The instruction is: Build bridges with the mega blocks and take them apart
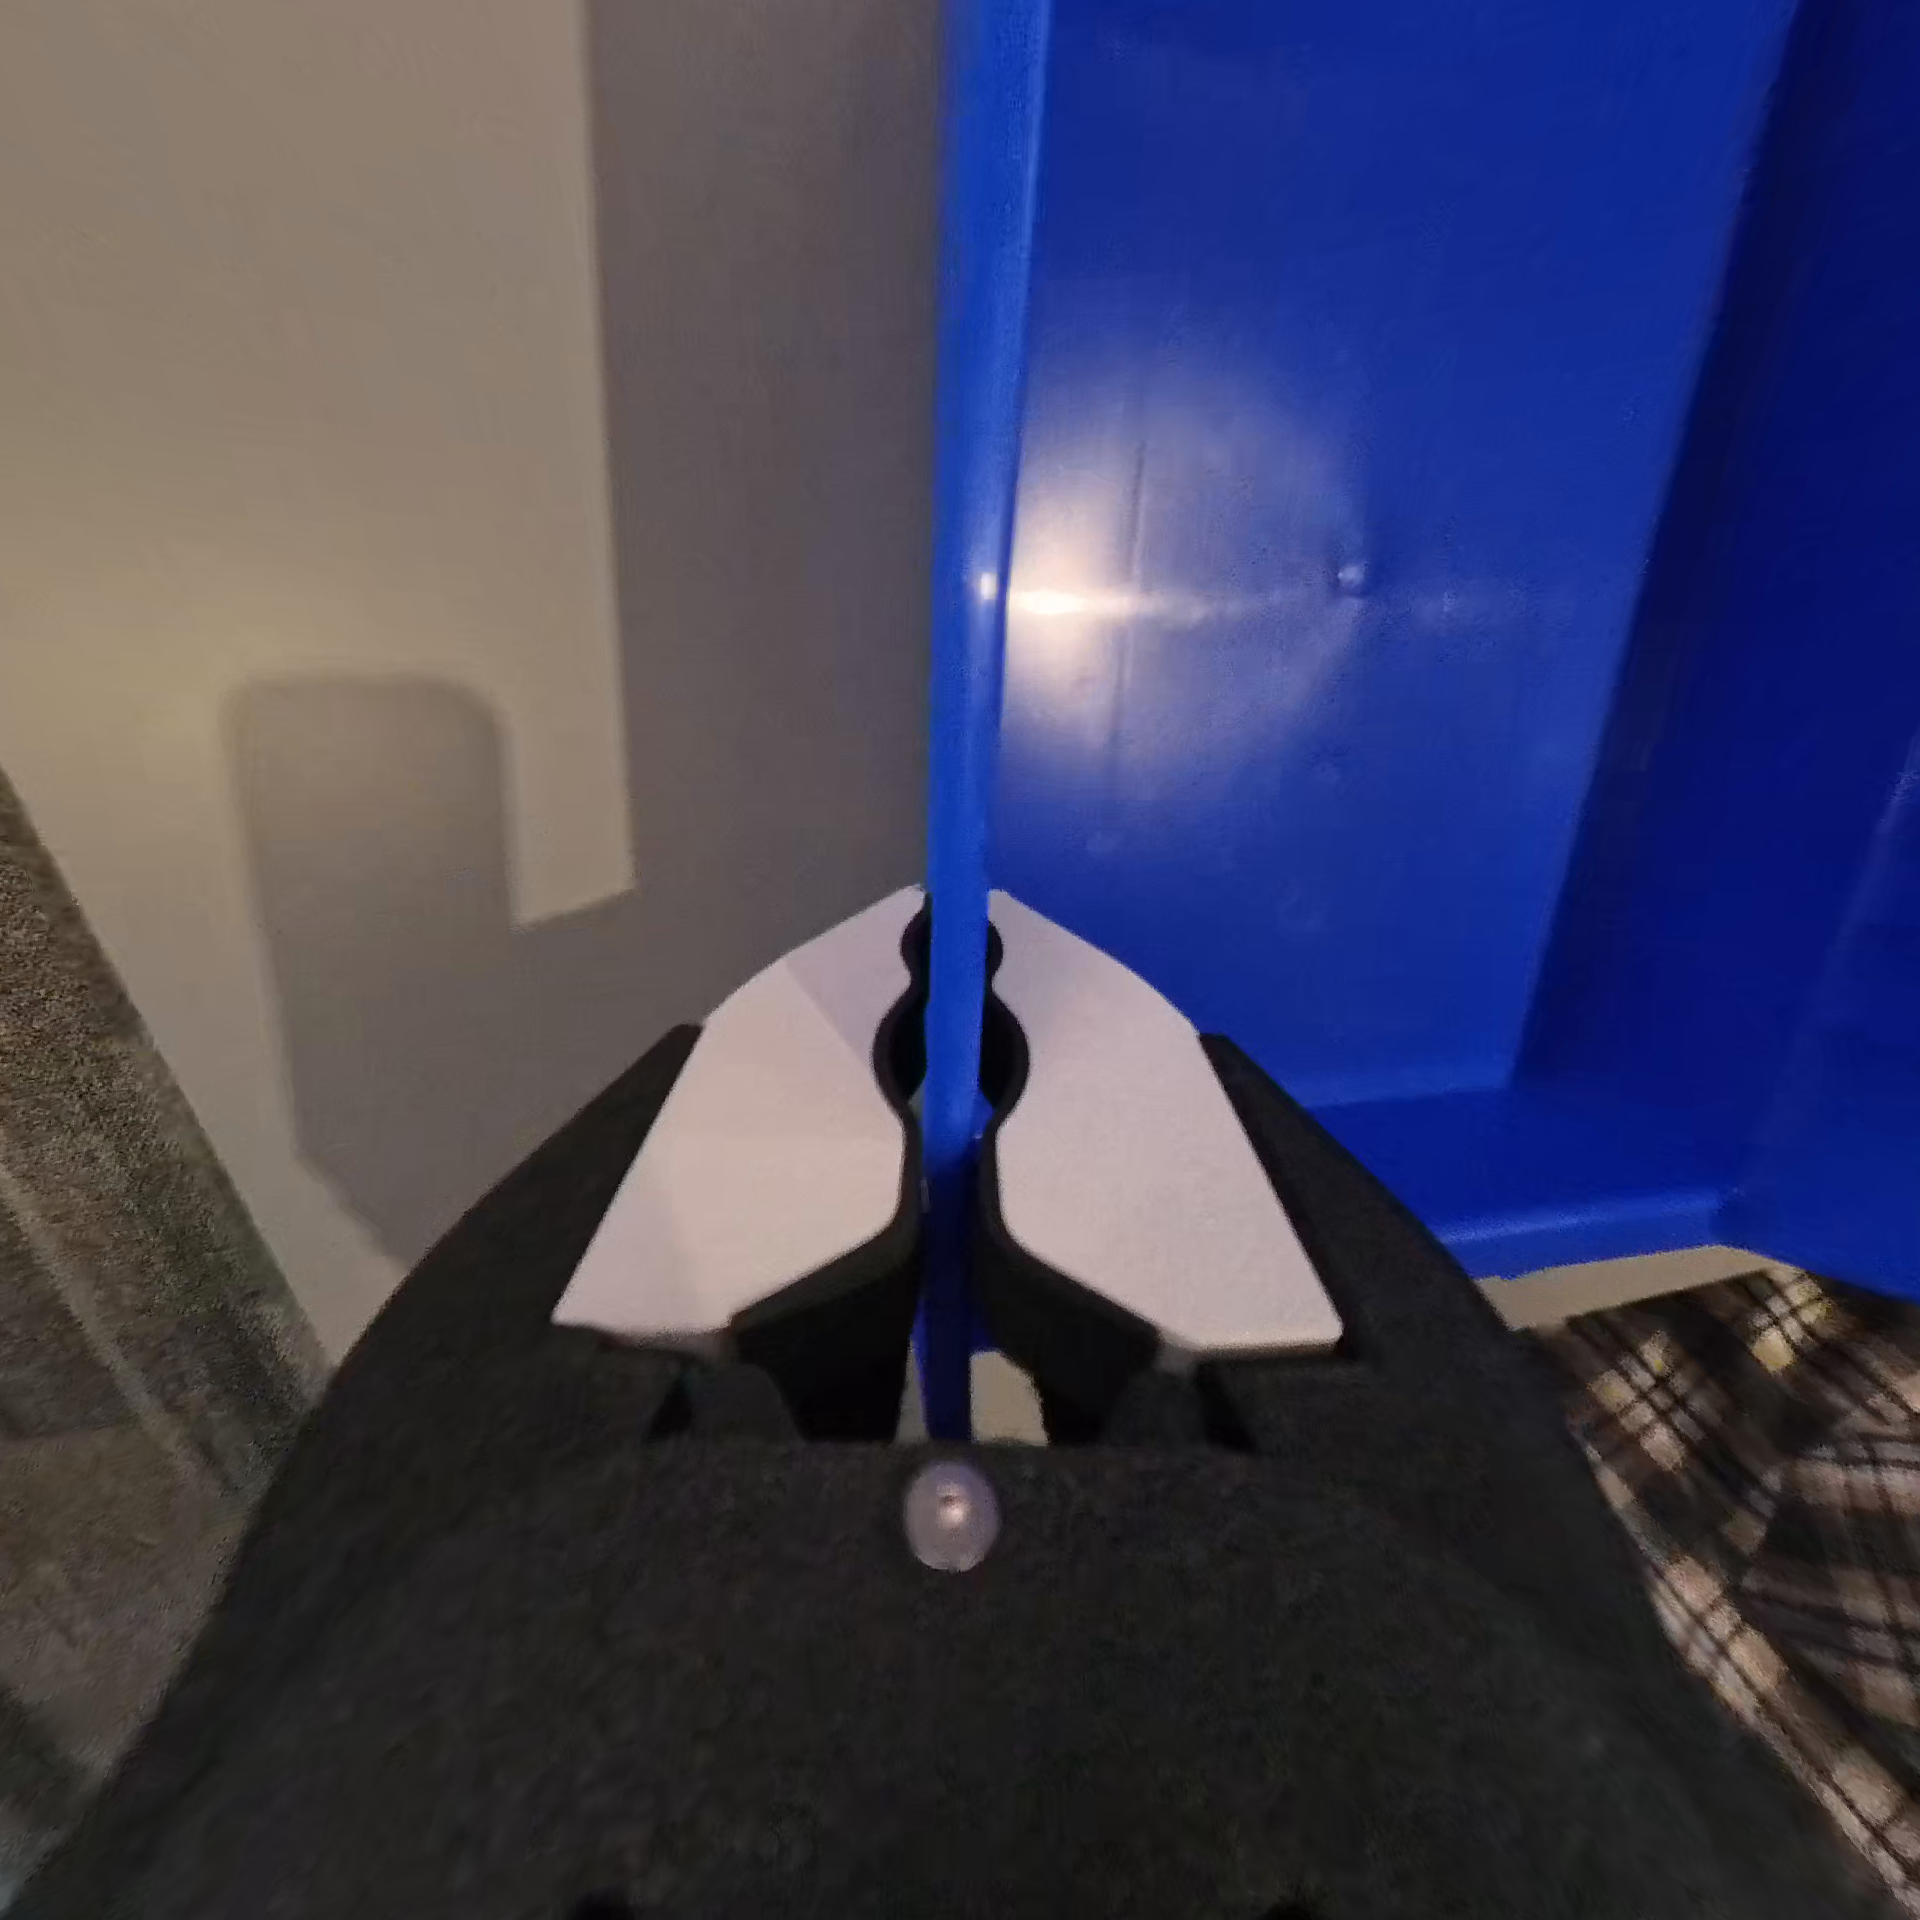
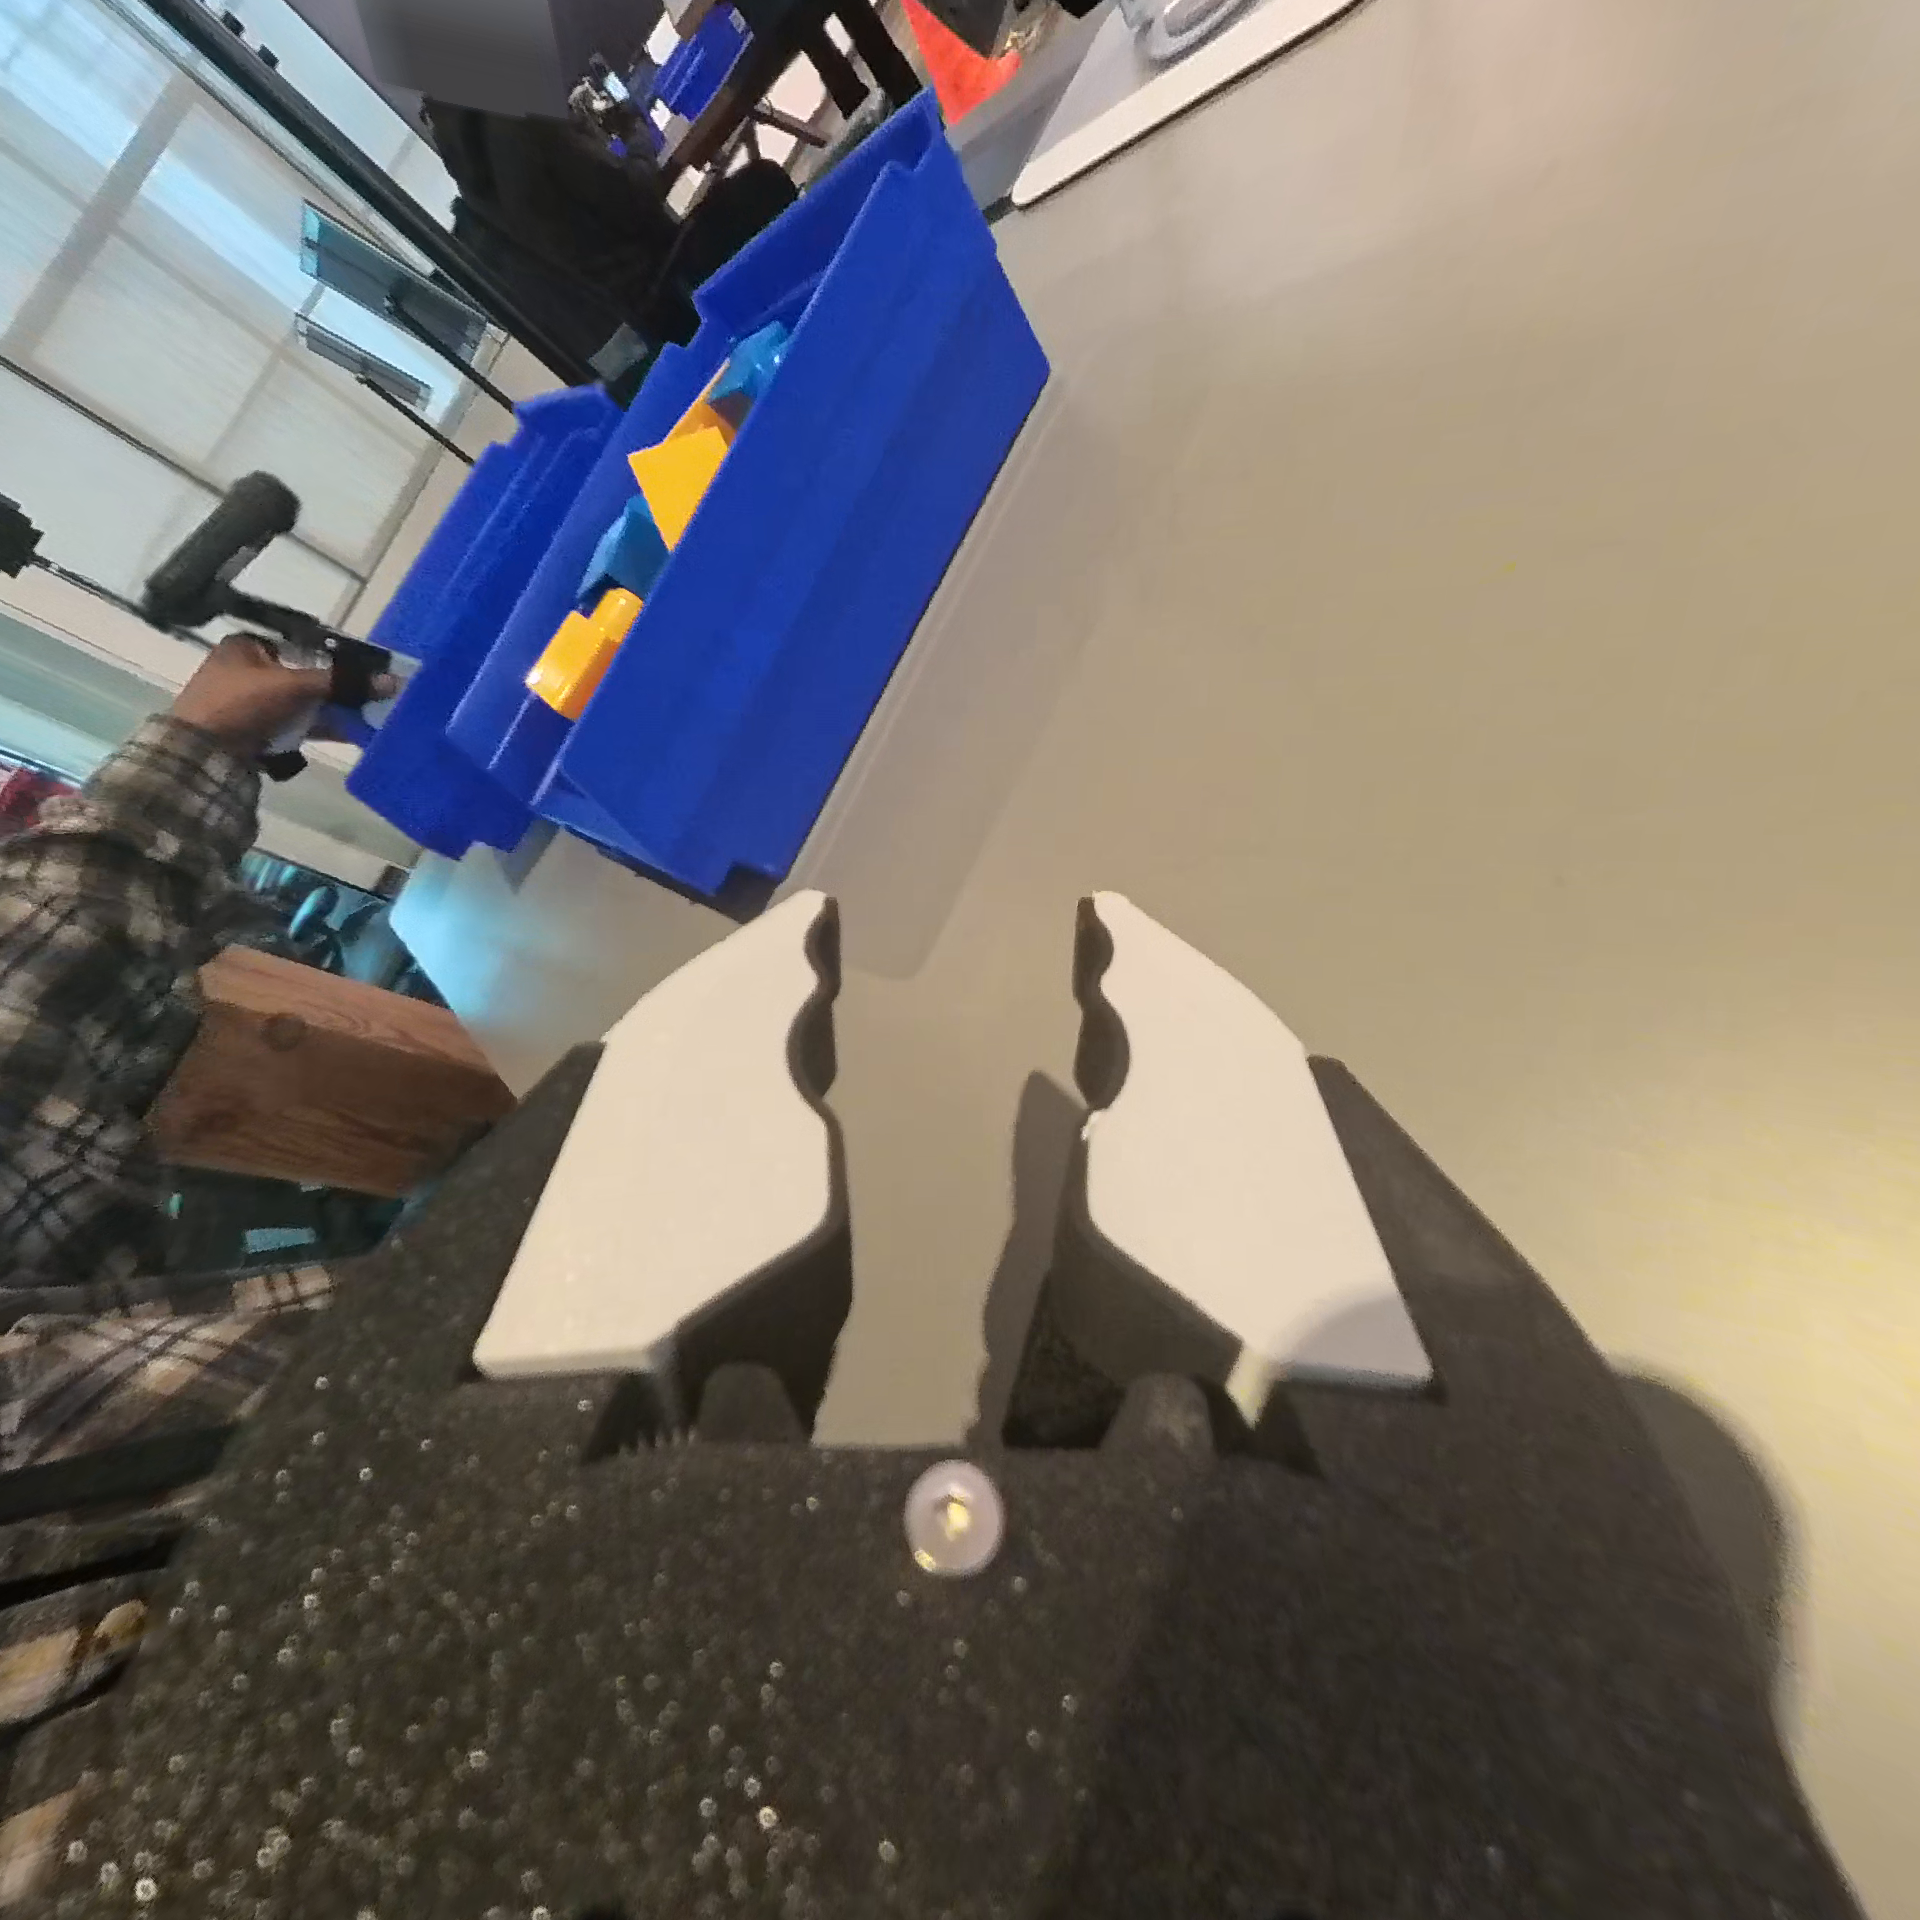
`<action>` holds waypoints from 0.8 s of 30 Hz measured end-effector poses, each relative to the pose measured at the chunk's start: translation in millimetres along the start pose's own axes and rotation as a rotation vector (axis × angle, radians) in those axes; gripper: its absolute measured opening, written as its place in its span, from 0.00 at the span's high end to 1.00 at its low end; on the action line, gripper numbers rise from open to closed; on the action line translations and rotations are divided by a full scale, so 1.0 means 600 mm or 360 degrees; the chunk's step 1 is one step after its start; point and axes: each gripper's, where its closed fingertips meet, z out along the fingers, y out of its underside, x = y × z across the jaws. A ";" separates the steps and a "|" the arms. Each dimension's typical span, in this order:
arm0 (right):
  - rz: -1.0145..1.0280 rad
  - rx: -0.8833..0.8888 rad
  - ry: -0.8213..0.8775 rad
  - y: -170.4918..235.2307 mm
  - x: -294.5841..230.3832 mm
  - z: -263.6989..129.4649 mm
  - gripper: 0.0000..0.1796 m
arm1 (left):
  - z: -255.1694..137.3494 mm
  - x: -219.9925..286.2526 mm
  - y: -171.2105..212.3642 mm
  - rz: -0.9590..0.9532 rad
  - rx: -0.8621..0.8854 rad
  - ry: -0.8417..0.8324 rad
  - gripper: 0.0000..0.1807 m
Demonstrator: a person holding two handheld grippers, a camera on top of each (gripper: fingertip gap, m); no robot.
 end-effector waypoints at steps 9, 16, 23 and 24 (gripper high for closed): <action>-0.0016 -0.0010 -0.0032 -0.003 -0.013 0.004 0.76 | -0.088 0.003 -0.028 -0.0185 0.0328 0.0114 0.97; -0.0124 -0.0011 -0.0023 -0.035 -0.042 0.007 0.76 | -0.132 0.078 -0.084 -0.0024 0.0397 0.0118 0.97; -0.0265 -0.0032 0.0086 -0.082 -0.061 -0.019 0.73 | -0.165 0.233 -0.173 0.0281 0.0438 0.0223 0.97; -0.0297 -0.0031 0.0115 -0.096 -0.065 -0.027 0.73 | -0.169 0.261 -0.186 0.0336 0.0440 0.0231 0.97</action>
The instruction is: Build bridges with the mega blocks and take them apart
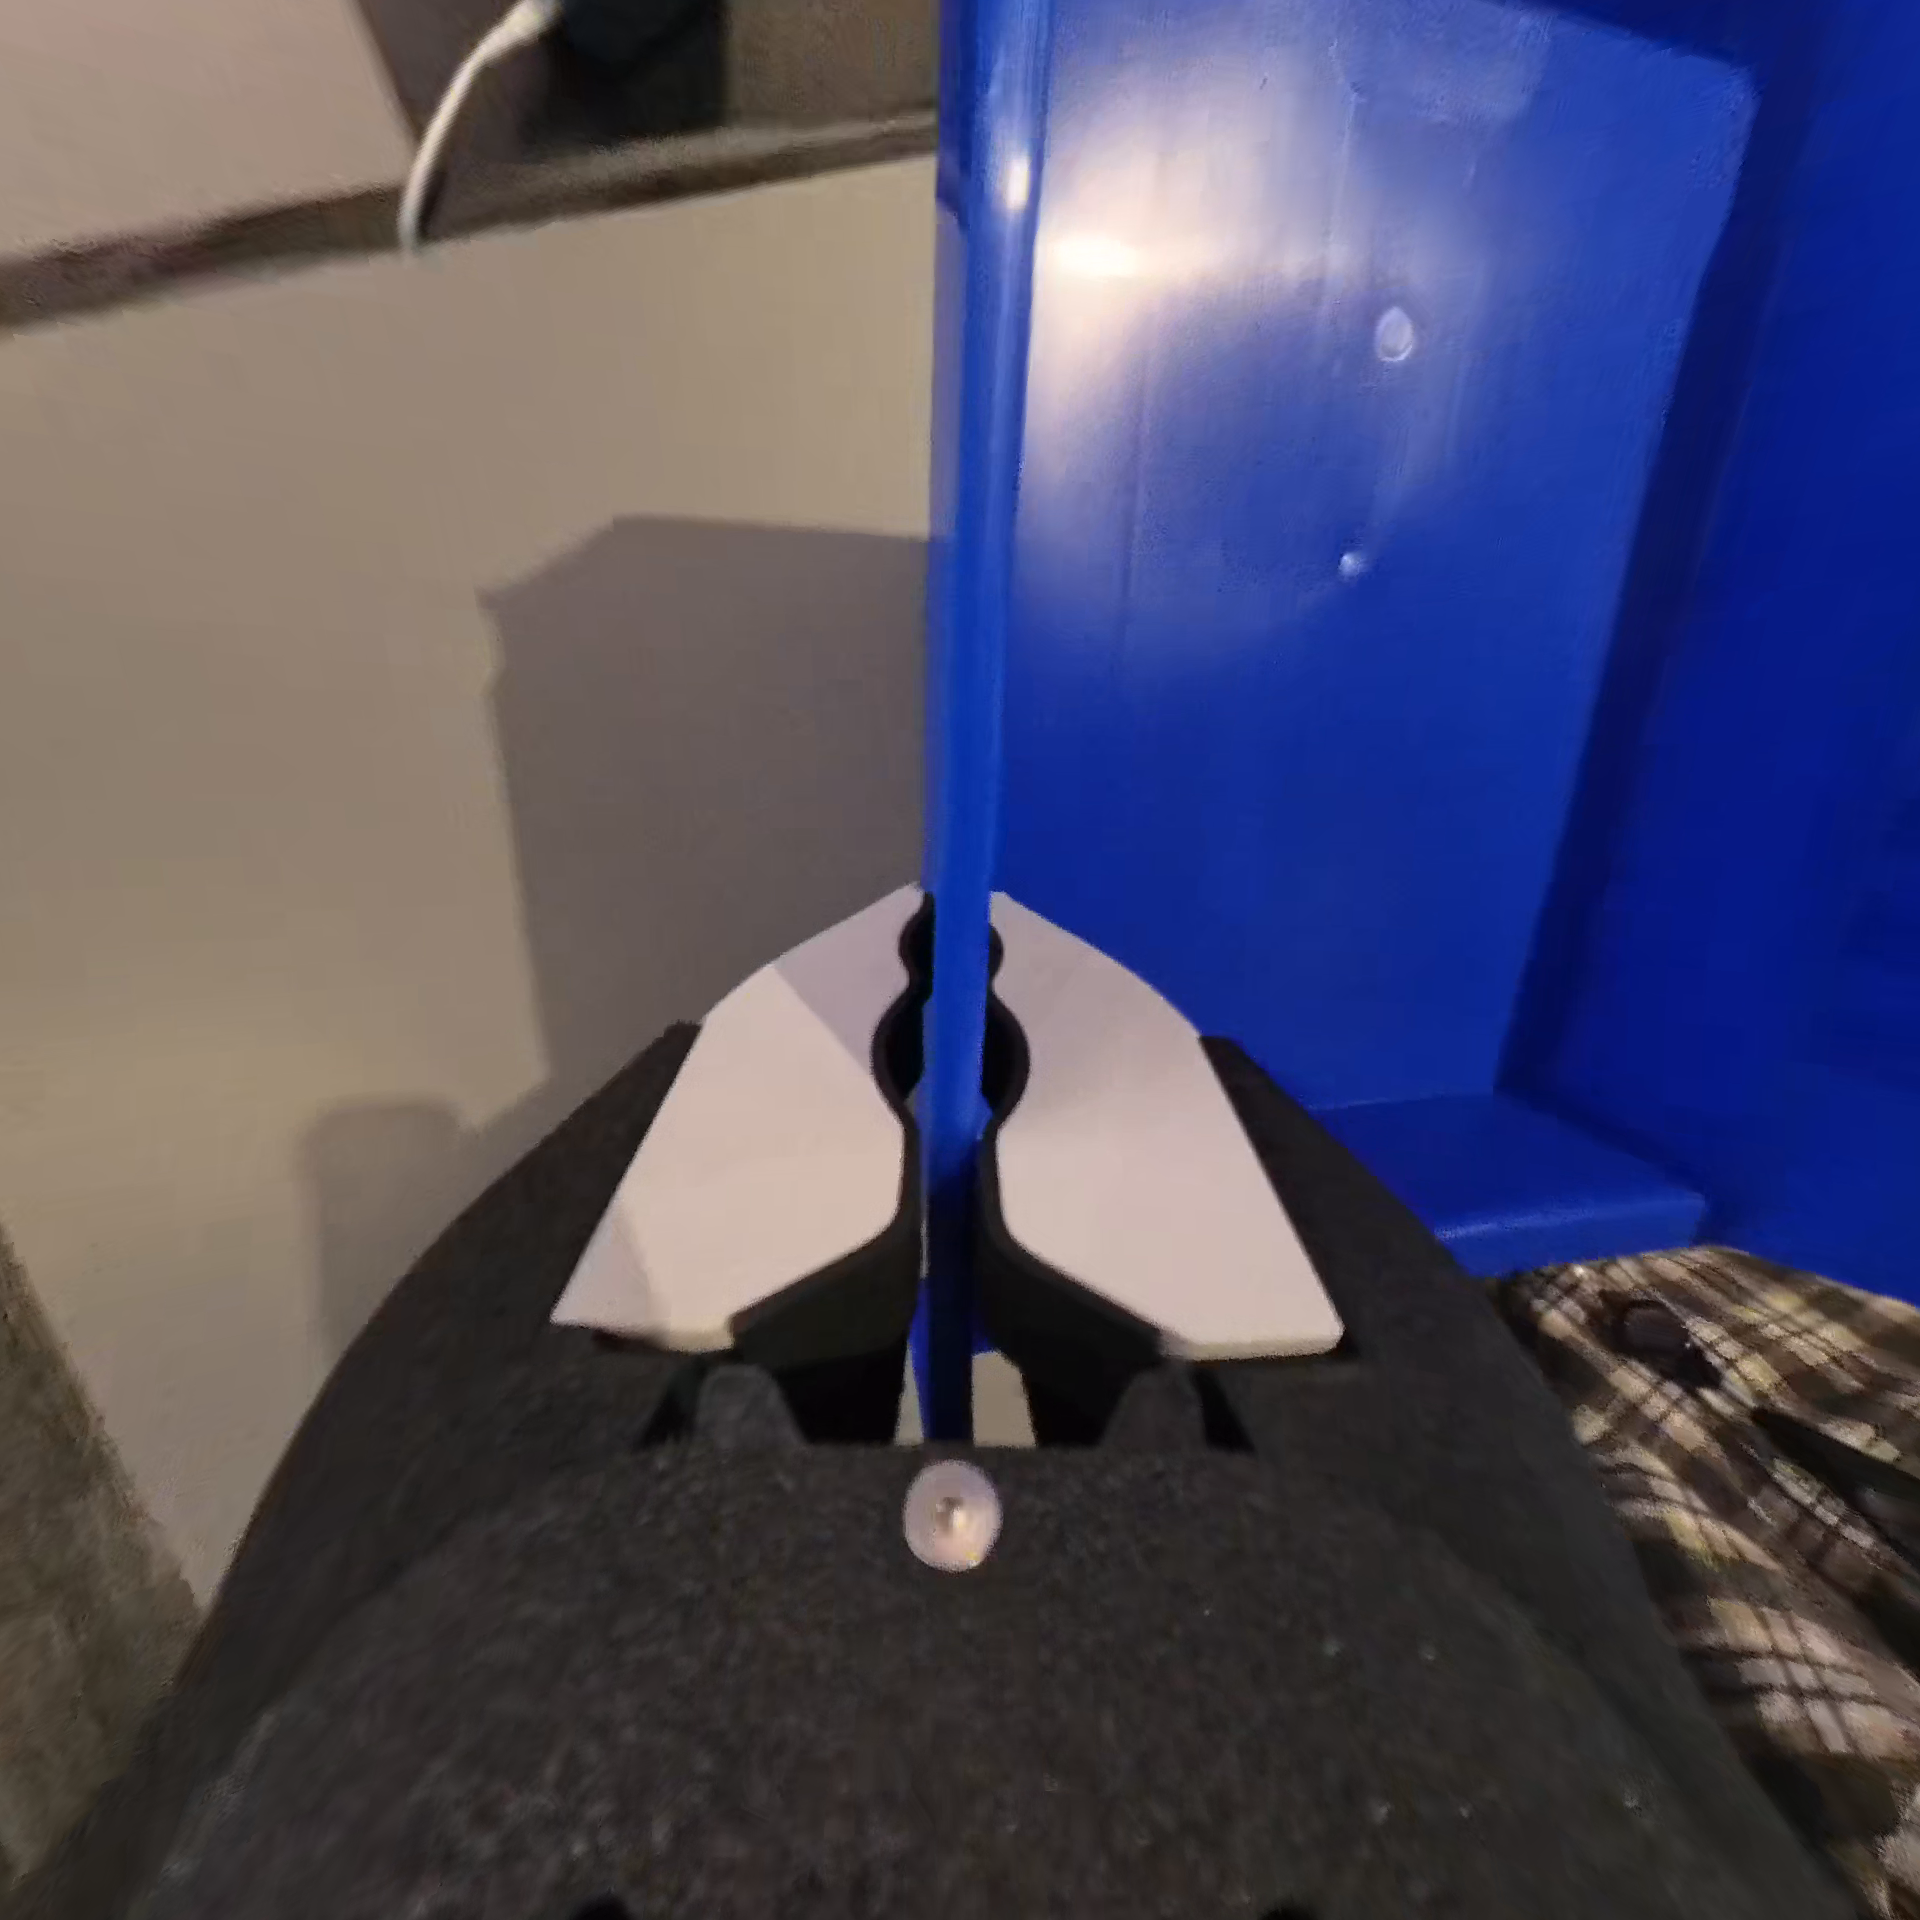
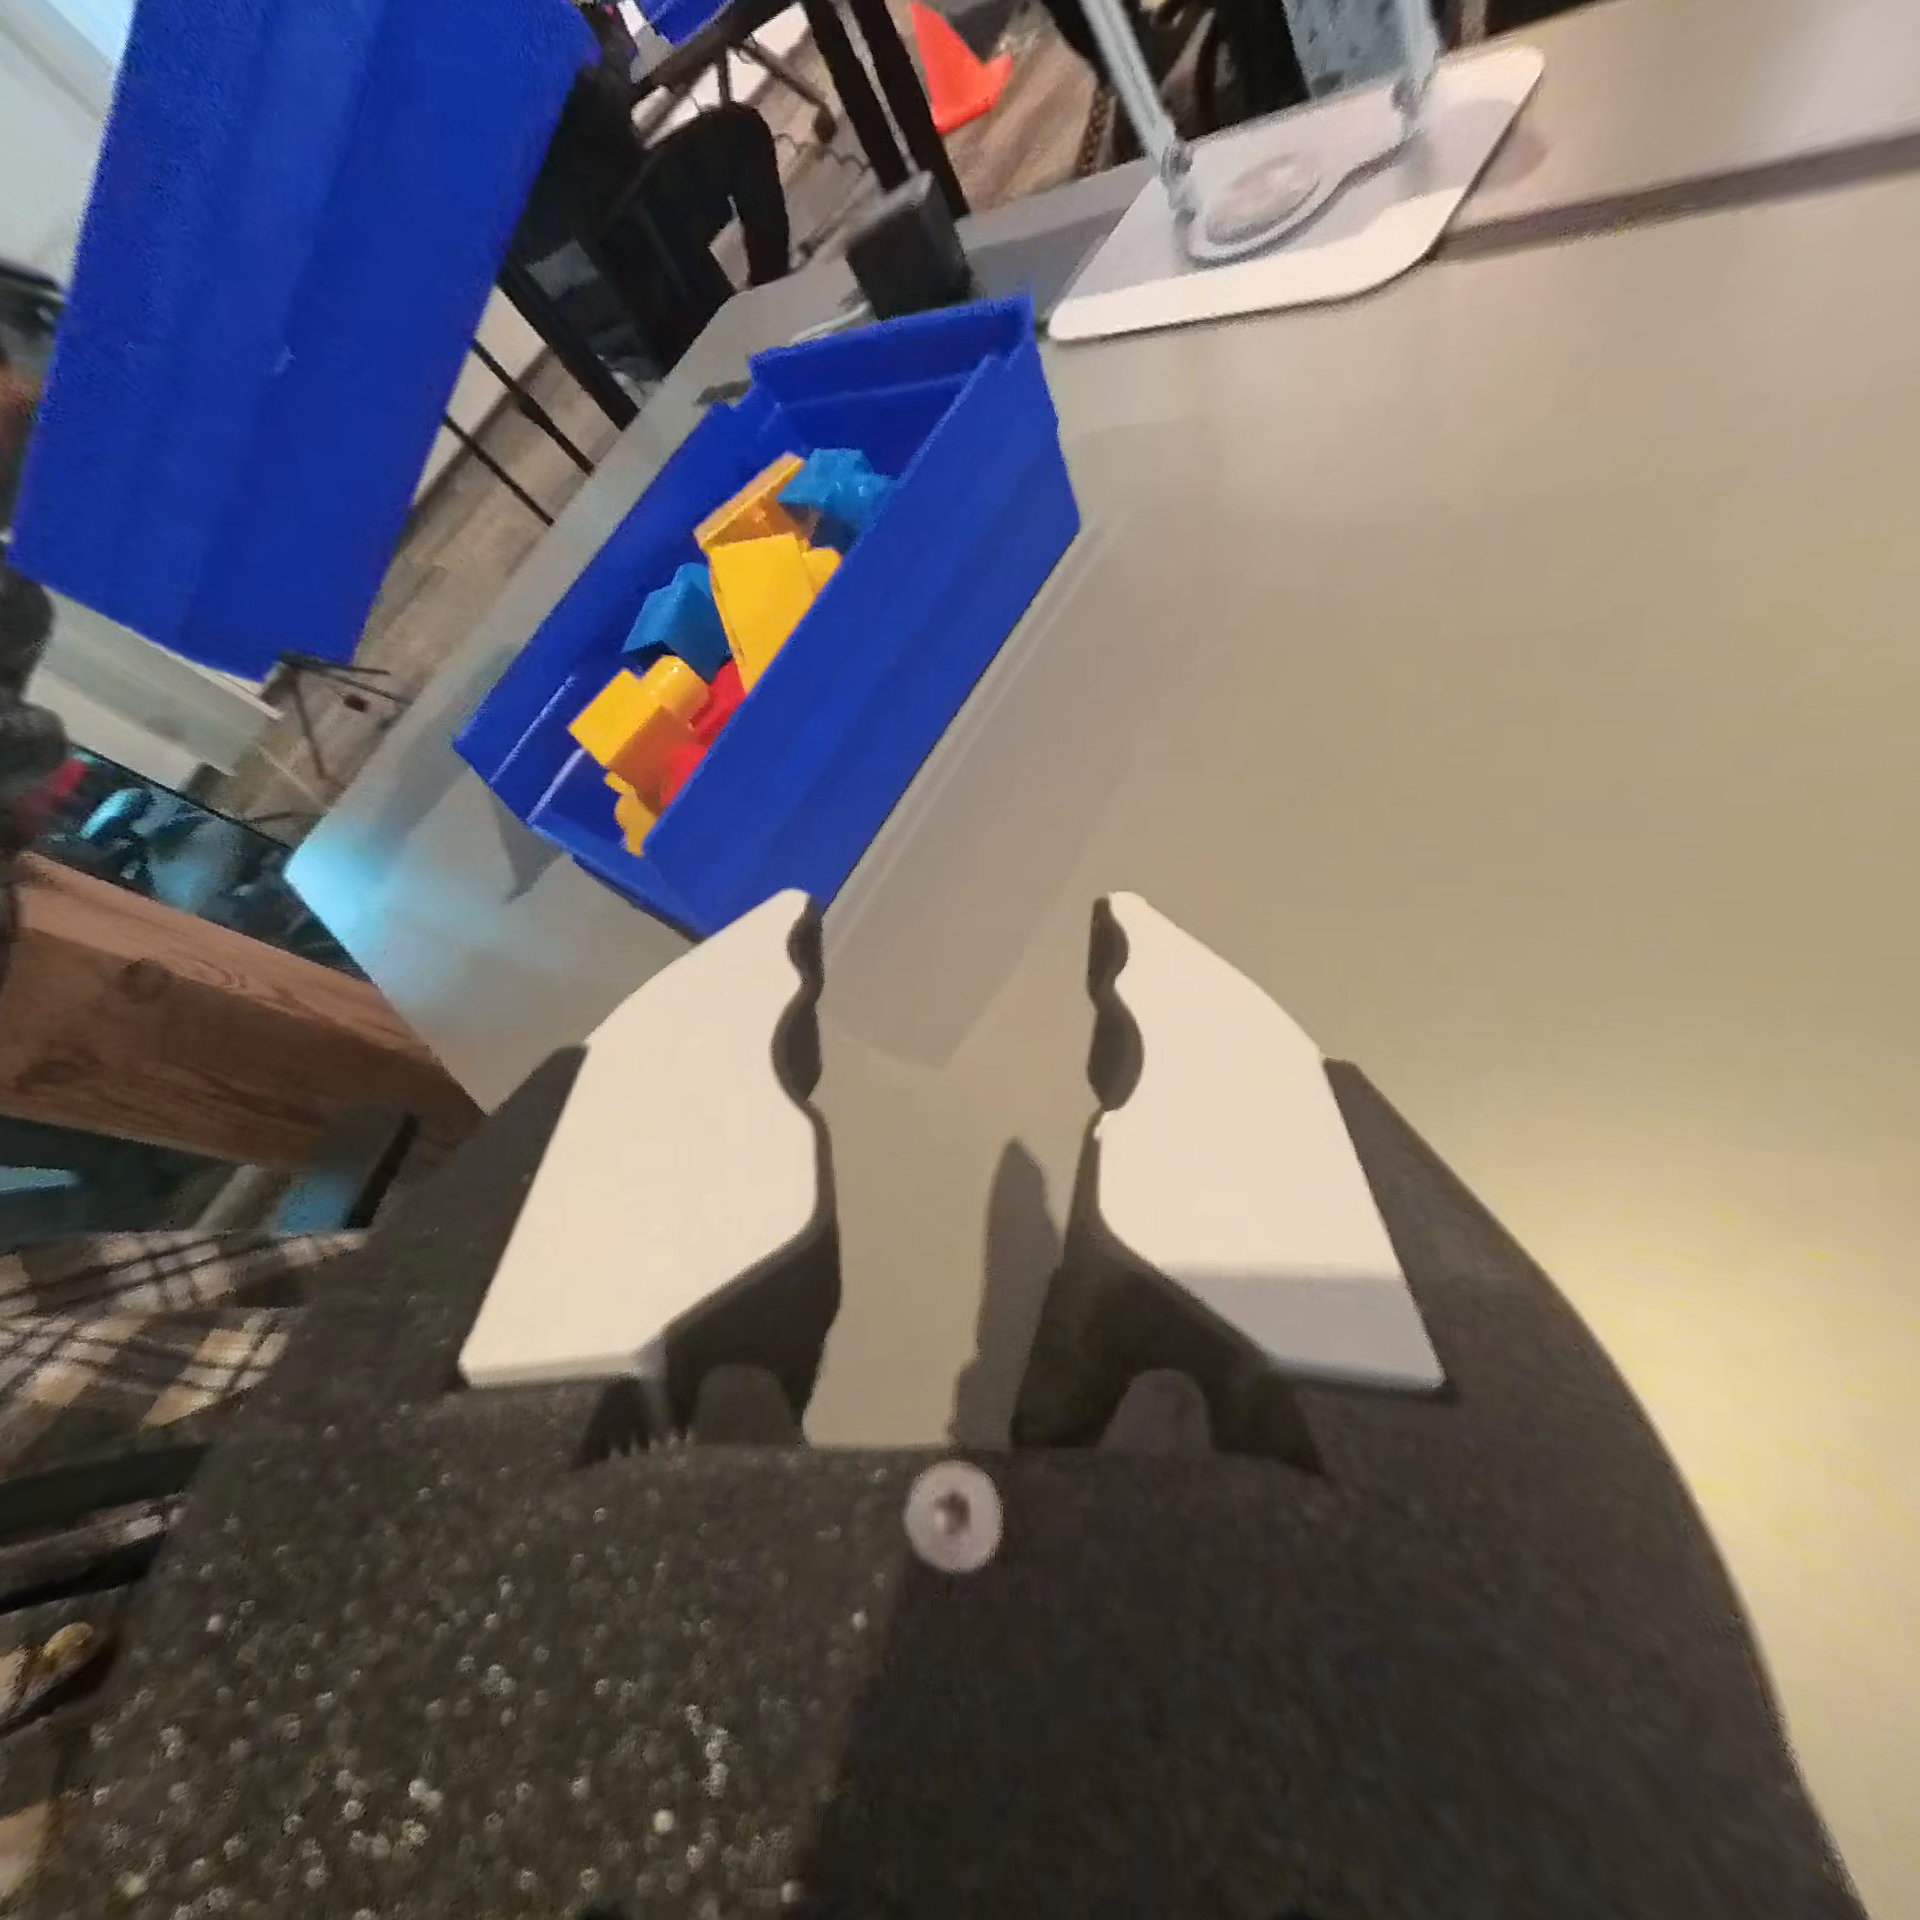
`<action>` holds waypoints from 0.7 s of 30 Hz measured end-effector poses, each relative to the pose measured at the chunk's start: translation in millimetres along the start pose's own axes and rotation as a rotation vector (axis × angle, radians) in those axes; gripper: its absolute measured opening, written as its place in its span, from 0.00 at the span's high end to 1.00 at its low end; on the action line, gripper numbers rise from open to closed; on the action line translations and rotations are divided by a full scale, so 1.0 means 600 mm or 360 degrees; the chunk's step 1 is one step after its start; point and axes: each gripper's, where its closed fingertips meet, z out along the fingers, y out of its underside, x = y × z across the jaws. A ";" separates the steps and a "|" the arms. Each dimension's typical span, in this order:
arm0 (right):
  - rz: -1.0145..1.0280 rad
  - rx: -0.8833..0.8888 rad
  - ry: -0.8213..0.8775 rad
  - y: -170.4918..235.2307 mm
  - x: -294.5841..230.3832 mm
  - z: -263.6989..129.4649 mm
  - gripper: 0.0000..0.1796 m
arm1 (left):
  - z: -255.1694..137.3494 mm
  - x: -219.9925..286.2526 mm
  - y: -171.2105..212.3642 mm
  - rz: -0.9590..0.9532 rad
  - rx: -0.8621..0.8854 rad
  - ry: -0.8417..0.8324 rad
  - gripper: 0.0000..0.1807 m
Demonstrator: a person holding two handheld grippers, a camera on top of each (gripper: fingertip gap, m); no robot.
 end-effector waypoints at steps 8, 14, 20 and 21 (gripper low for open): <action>-0.0343 -0.0109 0.0271 -0.183 -0.028 -0.061 0.65 | 0.069 0.213 -0.107 0.0547 -0.0133 0.0029 0.97; -0.0410 -0.0316 0.0423 -0.294 -0.060 -0.044 0.66 | 0.126 0.360 -0.141 0.0883 -0.0241 0.0068 0.97; -0.0431 -0.0714 0.0760 -0.286 0.009 -0.006 0.71 | 0.158 0.470 -0.145 0.1073 -0.0256 0.0191 0.97; -0.0422 -0.0770 0.0792 -0.280 0.021 -0.004 0.74 | 0.161 0.481 -0.142 0.1088 -0.0262 0.0216 0.97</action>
